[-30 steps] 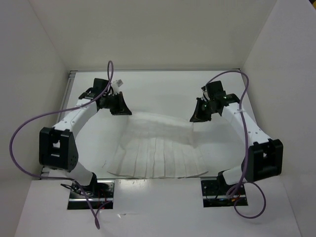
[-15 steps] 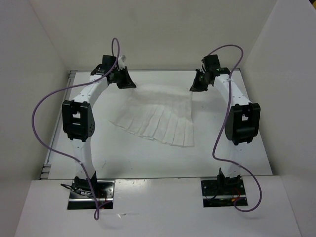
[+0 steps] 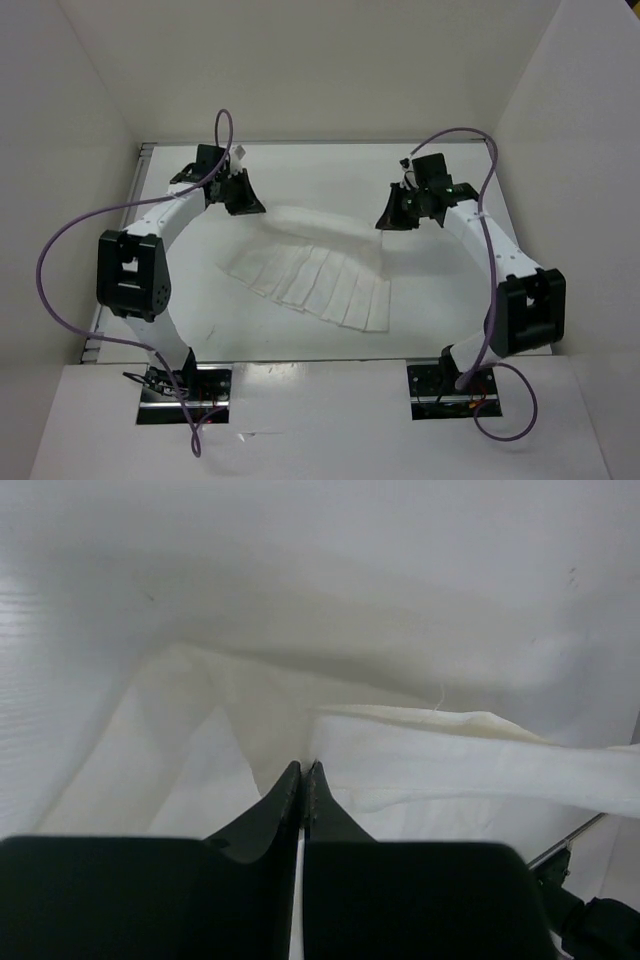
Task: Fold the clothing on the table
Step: Fold the skirt
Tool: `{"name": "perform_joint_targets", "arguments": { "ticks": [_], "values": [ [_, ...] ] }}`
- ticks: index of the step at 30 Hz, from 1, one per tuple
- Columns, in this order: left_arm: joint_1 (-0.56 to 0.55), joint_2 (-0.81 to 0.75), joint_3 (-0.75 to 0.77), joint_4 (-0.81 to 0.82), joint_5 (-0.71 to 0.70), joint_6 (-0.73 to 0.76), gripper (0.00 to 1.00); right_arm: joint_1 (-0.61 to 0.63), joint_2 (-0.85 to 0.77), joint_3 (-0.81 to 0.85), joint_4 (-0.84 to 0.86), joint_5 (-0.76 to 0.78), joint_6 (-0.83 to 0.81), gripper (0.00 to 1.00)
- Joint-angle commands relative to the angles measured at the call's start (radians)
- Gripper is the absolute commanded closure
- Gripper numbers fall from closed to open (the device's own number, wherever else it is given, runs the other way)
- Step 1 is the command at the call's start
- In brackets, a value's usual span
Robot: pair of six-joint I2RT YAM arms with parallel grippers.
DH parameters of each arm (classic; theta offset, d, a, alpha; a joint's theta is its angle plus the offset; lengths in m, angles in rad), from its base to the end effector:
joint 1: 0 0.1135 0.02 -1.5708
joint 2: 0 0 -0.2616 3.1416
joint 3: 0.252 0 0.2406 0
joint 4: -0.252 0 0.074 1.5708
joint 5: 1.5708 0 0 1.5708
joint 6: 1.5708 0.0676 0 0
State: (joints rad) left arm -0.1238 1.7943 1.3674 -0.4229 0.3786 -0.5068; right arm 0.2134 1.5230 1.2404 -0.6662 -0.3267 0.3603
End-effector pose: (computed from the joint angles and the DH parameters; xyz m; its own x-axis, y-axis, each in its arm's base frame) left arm 0.3990 -0.0748 0.2240 -0.8249 -0.3518 -0.4424 -0.0498 0.8248 -0.5632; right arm 0.3164 0.0908 0.2553 -0.8784 0.1513 -0.4533 -0.0787 0.8898 0.4495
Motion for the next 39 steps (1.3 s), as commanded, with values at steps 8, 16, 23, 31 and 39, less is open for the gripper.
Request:
{"name": "perform_joint_targets", "arguments": {
  "ticks": [8, 16, 23, 31, 39],
  "values": [
    [0.05, 0.13, 0.313, -0.014, -0.124, 0.022, 0.99, -0.028, 0.07, 0.176, -0.016, 0.158, -0.055, 1.0],
    [0.059, 0.107, 0.391, -0.051, -0.148, 0.022, 0.99, -0.039, 0.068, 0.262, -0.009, 0.126, -0.064, 1.0],
    [0.059, -0.084, 0.092, 0.026, -0.149, 0.01, 0.99, -0.006, -0.101, 0.074, -0.029, 0.048, -0.073, 1.0],
    [0.02, -0.231, -0.134, -0.068, -0.312, 0.028, 0.99, 0.102, -0.224, -0.097, -0.119, 0.023, -0.025, 1.0],
    [-0.01, -0.223, -0.234, -0.17, -0.38, 0.001, 0.99, 0.308, -0.215, -0.216, -0.208, 0.009, 0.072, 1.0]
  ]
}}
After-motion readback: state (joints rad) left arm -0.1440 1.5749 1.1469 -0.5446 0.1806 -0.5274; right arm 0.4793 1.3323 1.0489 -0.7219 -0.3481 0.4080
